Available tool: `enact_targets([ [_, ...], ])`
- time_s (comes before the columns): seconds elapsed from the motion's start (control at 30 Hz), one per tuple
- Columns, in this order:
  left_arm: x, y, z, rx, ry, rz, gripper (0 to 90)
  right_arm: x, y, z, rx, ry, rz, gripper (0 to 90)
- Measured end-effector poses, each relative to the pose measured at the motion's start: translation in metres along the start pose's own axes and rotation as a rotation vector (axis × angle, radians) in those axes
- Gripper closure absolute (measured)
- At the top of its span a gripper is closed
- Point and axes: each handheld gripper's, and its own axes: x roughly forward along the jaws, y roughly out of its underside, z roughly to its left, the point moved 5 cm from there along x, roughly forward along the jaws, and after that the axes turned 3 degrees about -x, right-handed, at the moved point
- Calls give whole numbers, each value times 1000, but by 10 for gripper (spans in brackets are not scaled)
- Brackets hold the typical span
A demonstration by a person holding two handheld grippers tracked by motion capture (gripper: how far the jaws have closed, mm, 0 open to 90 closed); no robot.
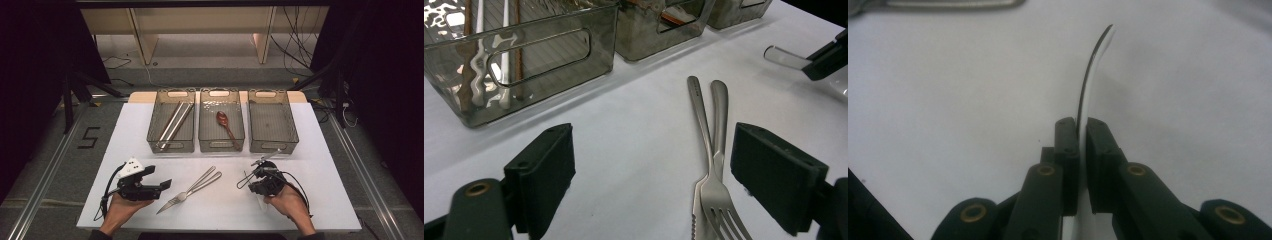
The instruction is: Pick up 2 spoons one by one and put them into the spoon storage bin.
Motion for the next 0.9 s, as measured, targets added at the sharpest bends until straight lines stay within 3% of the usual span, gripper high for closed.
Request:
enact_targets([
  [0.3,1,0,0,-3,0,-3,173,-19,-29,-8,-24,26,-95,858],
  [0.63,0,-1,0,-2,5,-10,173,-33,-84,-19,-38,58,-178,857],
  [0.9,0,-1,0,-3,6,-11,173,-32,-124,-27,-46,64,-217,857],
])
